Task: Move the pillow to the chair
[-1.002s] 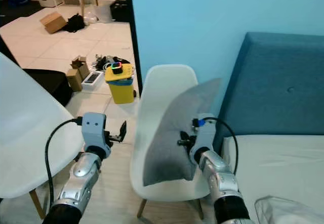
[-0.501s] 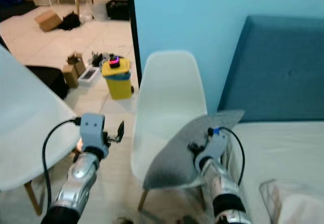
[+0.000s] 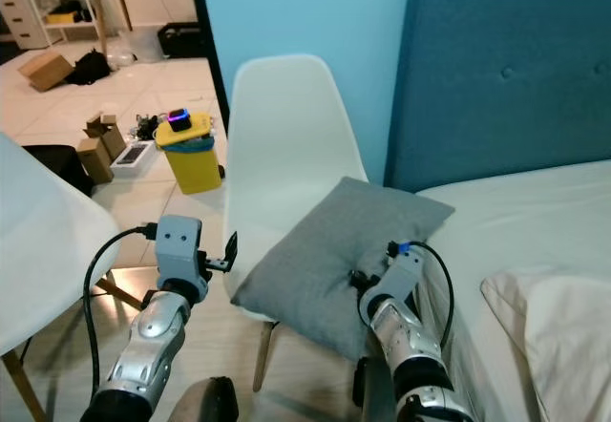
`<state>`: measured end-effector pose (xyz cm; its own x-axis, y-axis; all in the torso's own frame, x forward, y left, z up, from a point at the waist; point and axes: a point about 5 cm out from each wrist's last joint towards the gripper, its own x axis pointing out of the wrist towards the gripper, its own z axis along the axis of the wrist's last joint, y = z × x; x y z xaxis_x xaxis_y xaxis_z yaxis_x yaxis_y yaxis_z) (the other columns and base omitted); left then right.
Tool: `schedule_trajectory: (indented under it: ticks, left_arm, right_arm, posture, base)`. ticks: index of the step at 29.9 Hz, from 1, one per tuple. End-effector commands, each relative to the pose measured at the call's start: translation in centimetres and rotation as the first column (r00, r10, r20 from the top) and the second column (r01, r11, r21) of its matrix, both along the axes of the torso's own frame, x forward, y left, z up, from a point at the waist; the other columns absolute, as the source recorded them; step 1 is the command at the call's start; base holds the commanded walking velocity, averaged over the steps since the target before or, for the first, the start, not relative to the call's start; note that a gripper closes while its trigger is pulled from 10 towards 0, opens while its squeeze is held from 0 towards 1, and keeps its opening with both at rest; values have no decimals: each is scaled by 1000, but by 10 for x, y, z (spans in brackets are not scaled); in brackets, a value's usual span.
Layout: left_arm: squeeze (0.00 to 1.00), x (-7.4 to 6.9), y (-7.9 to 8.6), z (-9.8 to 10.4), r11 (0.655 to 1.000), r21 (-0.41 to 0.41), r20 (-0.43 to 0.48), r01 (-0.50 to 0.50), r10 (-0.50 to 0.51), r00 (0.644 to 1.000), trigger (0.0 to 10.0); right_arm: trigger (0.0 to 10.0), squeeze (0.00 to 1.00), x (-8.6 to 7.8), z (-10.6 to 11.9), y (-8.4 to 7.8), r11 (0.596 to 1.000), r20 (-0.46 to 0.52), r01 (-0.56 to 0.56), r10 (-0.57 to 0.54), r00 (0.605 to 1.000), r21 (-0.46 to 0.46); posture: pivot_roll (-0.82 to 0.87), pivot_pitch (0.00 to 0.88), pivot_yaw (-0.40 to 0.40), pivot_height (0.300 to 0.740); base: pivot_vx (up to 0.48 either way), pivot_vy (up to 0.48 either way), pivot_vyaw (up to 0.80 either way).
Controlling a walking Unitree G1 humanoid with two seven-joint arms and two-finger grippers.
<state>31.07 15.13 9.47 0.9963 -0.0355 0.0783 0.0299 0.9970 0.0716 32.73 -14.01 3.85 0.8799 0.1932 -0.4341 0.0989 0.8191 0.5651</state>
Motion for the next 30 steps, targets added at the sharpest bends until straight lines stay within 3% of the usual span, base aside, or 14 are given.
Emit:
schedule_trajectory:
  ticks: [1,2,8,9,10,11,12,14,18,22,23,30]
  left_arm:
    - [0,1,0,0,1000,5,-8,3,-3,1000,10000]
    - [0,1,0,0,1000,7,-8,4,-4,1000,10000]
    - [0,1,0,0,1000,9,-8,5,-5,1000,10000]
    - [0,2,0,1,1000,10,-6,5,-5,1000,10000]
    - [0,2,0,1,1000,10,-6,5,-5,1000,10000]
    - [0,2,-1,2,1000,11,-4,5,-5,1000,10000]
    - [0,2,-1,2,1000,11,-4,5,-5,1000,10000]
    - [0,3,-1,3,1000,11,0,4,-4,1000,10000]
    - [0,3,-2,3,1000,12,2,5,-5,1000,10000]
    - [0,4,-2,3,1000,12,3,6,-6,1000,10000]
    - [0,4,-2,3,1000,12,3,5,-5,1000,10000]
    - [0,5,-3,3,1000,10,3,6,-6,1000,10000]
  right_arm:
    - [10000,0,3,2,15,998,0,-59,59,998,11]
    - [10000,0,5,7,25,994,15,-109,109,994,23]
    - [10000,0,7,10,32,989,25,-145,144,989,29]
    - [10000,0,8,14,51,971,43,-237,236,971,22]
    - [10000,0,8,14,51,971,43,-237,236,971,22]
    - [10000,0,6,16,66,953,47,-302,302,952,4]
    - [10000,0,6,16,66,953,47,-302,302,952,4]
    - [10000,0,0,14,86,918,36,-396,396,918,-20]
    - [10000,0,-8,10,100,875,34,-484,484,874,-13]
    - [10000,20,-9,9,102,867,32,-499,499,866,-17]
    - [10000,1000,-9,8,101,861,23,-506,508,861,-43]
    - [10000,1000,-6,5,86,872,4,-476,479,878,-115]
  posture:
    - [23,73,14,535]
    - [23,73,14,535]
    - [23,73,14,535]
    - [27,70,11,535]
    - [27,70,11,535]
    - [28,71,10,535]
    - [28,71,10,535]
    - [27,71,11,535]
    - [27,69,9,535]
    - [26,67,9,535]
    - [25,67,8,535]
    - [20,62,5,535]
  base:
    - [0,0,0]
    - [0,0,0]
    - [0,0,0]
    - [0,0,0]
    - [0,0,0]
    - [0,0,0]
    - [0,0,0]
    - [0,0,0]
    - [0,0,0]
    - [0,0,0]
    - [0,0,0]
    - [0,0,0]
